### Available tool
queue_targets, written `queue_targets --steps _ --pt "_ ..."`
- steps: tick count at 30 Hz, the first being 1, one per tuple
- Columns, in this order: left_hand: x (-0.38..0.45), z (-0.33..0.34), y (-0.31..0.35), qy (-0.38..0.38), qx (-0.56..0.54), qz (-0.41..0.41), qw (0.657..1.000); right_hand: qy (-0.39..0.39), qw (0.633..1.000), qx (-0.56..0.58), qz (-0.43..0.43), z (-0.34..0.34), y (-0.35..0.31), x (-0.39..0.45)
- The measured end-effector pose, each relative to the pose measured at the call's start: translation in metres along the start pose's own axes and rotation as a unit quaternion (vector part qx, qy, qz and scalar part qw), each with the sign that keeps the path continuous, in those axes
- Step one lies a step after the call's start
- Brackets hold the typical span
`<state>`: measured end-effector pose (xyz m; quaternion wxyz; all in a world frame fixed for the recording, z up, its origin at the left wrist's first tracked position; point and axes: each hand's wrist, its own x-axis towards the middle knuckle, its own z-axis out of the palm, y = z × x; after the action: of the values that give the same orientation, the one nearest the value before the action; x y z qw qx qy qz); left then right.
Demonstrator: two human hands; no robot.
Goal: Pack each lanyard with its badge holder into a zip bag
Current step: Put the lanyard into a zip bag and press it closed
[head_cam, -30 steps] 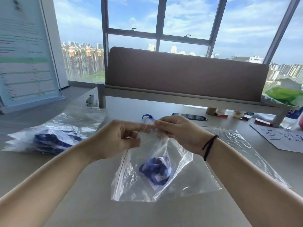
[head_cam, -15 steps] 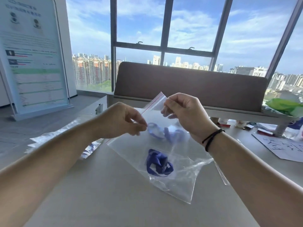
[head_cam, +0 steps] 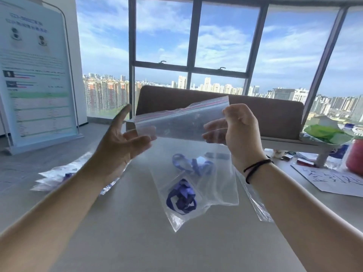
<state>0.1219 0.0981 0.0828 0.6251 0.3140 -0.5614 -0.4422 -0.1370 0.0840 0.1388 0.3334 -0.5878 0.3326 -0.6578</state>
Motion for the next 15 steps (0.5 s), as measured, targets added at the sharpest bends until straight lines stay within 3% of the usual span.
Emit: queue_targets --steps 3,4,7,11,15 --pt "-0.027 0.012 -0.056 -0.146 0.126 -0.123 0.974 0.032 0.989 0.126 0.068 0.007 0.004 -0.003" --pt "-0.035 0.017 -0.071 -0.161 0.143 -0.158 0.964 0.042 0.985 0.143 0.086 0.007 0.007 -0.004" --pt "-0.039 0.026 -0.090 -0.081 0.102 -0.216 0.968 0.074 0.982 0.137 0.103 -0.003 0.017 -0.001" --pt "-0.025 0.022 -0.081 -0.023 0.058 -0.203 0.977 0.131 0.979 0.105 0.114 -0.026 0.034 0.013" --pt "-0.020 0.028 -0.091 0.020 0.113 -0.203 0.972 0.084 0.961 0.085 0.247 -0.038 0.073 0.013"
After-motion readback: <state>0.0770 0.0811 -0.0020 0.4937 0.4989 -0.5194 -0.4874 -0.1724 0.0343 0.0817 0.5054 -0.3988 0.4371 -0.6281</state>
